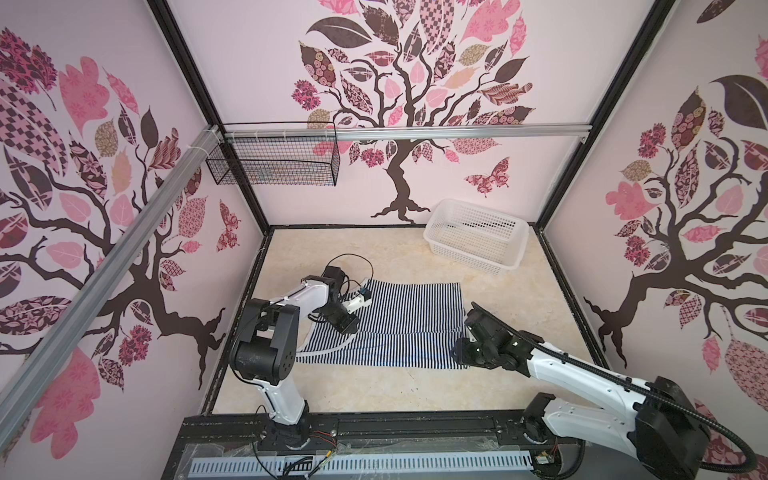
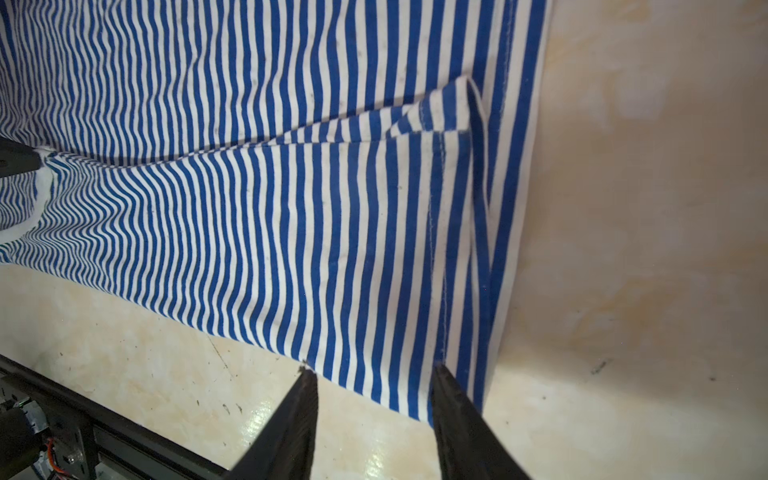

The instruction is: Fold and stack the tank tops

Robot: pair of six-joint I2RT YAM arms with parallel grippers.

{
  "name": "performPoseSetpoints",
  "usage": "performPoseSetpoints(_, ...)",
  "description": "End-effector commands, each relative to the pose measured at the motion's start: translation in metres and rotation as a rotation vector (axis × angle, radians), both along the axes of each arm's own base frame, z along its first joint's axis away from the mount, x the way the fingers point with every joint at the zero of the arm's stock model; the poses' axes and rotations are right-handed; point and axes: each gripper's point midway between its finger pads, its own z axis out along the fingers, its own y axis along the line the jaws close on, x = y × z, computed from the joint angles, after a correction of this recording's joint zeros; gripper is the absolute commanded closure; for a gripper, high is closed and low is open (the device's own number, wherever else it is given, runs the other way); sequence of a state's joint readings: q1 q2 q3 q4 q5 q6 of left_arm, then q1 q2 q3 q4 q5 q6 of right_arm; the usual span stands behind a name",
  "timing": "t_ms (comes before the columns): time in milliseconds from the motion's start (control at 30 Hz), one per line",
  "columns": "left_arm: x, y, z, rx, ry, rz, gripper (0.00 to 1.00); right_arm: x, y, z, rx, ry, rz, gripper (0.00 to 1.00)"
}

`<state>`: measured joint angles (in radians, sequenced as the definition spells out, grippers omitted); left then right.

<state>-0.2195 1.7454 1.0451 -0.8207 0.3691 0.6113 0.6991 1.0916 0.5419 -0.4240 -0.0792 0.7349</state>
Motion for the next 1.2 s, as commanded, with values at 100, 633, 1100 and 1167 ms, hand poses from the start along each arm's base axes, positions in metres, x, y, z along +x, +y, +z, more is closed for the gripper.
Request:
performPoseSetpoints(100,-0.004,-0.006,0.007,-0.032,-0.008,-0.011,1.00,-0.007,-0.005,-0.006,-0.013,0.020,0.003,0.53)
performPoseSetpoints(633,0.005,-0.005,0.017,-0.034,-0.061,0.014,1.00,-0.019,0.003,-0.026,-0.015,0.078,0.047,0.54)
performPoseSetpoints(1100,0.012,0.002,0.003,0.016,-0.064,0.050,1.00,-0.025,-0.006,-0.042,-0.067,0.110,0.045,0.54)
performPoseSetpoints(1167,0.011,0.003,0.002,0.025,-0.063,0.055,0.98,-0.024,-0.005,-0.039,-0.057,0.107,0.047,0.54)
